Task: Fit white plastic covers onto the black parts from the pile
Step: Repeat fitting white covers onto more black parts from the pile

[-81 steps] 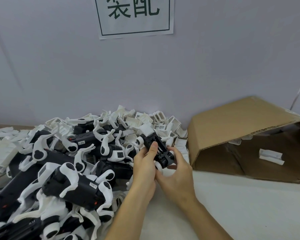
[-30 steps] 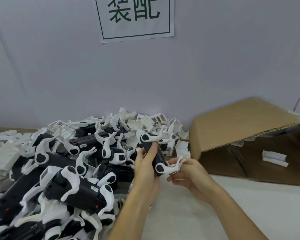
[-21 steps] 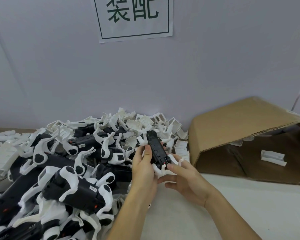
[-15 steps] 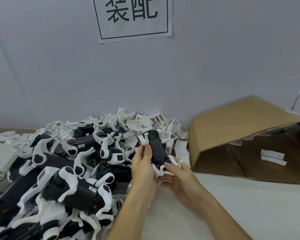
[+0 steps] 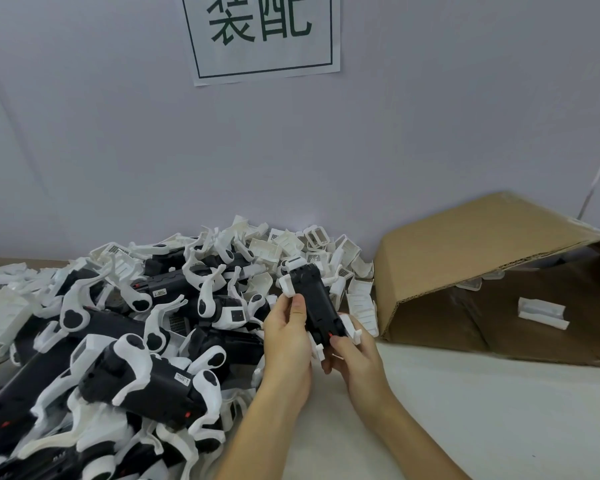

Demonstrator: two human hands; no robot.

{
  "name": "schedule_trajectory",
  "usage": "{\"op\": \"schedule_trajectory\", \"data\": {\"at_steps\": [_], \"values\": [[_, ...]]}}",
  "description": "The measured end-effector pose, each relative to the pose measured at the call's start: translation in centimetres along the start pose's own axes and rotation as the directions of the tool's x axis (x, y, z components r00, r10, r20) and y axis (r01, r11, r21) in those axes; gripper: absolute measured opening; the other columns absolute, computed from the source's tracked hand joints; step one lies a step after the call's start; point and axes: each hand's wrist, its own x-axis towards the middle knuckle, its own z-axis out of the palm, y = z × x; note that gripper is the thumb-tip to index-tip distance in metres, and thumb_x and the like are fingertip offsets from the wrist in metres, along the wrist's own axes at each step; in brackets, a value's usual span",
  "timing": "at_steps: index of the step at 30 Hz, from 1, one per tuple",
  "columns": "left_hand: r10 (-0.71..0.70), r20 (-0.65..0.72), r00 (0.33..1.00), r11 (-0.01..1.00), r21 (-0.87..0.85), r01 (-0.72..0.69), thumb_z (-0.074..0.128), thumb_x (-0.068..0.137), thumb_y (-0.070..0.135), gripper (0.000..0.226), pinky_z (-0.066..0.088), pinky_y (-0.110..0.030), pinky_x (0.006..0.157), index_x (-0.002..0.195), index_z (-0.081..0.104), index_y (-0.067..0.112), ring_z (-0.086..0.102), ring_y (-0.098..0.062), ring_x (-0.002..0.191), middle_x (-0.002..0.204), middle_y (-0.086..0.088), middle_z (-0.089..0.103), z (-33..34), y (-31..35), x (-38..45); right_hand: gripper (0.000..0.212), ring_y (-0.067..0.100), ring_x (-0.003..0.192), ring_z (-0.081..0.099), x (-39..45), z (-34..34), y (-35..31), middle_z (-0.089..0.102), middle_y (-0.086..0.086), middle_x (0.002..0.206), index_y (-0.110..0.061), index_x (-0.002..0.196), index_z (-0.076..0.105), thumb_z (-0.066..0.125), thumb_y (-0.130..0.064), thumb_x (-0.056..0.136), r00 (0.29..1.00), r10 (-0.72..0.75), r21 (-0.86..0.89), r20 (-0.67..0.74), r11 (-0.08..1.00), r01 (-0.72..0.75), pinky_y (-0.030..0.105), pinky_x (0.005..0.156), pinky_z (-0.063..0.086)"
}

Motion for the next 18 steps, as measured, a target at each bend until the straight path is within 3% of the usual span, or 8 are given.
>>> {"op": "schedule_trajectory", "data": {"at_steps": [6,10,15,18], "values": [[-0.004,0.003,1.0,1.0,0.019,0.004,0.046,0.106,0.02,0.025,0.043,-0.056,0.078,0.093,0.065,0.009,0.057,-0.037,0.086,0.091,-0.019,0.062,-0.09,0.11,-0.01,0.019,0.009,0.058,0.048,-0.02,-0.15,0.15,0.055,-0.005,0.066,-0.017,0.094,0.063,0.051,-0.018,0.08,1.0,-0.029,-0.074,0.009,0.997,0.029,0.027,0.056,0.043],[0.0,0.015,1.0,1.0,0.015,0.0,0.047,0.105,0.018,0.024,0.049,-0.054,0.092,0.094,0.066,0.009,0.06,-0.031,0.089,0.091,-0.016,0.065,-0.04,0.09,0.02,0.021,0.008,0.06,0.049,-0.13,-0.18,0.23,0.059,-0.007,0.069,-0.019,0.1,0.062,0.053,-0.024,0.082,1.0,-0.019,-0.09,0.002,0.996,0.02,0.026,0.057,0.044],[0.004,0.014,1.0,1.0,0.019,-0.005,0.047,0.105,0.019,0.023,0.047,-0.053,0.086,0.093,0.065,0.01,0.058,-0.033,0.088,0.09,-0.014,0.065,-0.04,-0.01,0.02,0.021,0.008,0.059,0.051,-0.07,-0.06,0.08,0.059,-0.007,0.067,-0.022,0.1,0.065,0.06,-0.031,0.081,1.0,0.009,-0.065,-0.015,0.998,-0.01,0.026,0.057,0.044],[0.007,0.013,1.0,1.0,0.016,-0.008,0.046,0.106,0.019,0.024,0.043,-0.056,0.082,0.093,0.063,0.009,0.054,-0.035,0.084,0.089,-0.017,0.063,-0.02,-0.04,0.0,0.012,0.01,0.057,0.047,0.02,0.07,-0.08,0.056,-0.006,0.066,-0.032,0.087,0.068,0.06,-0.03,0.079,1.0,0.023,-0.039,-0.021,0.999,-0.023,0.026,0.056,0.041]]}}
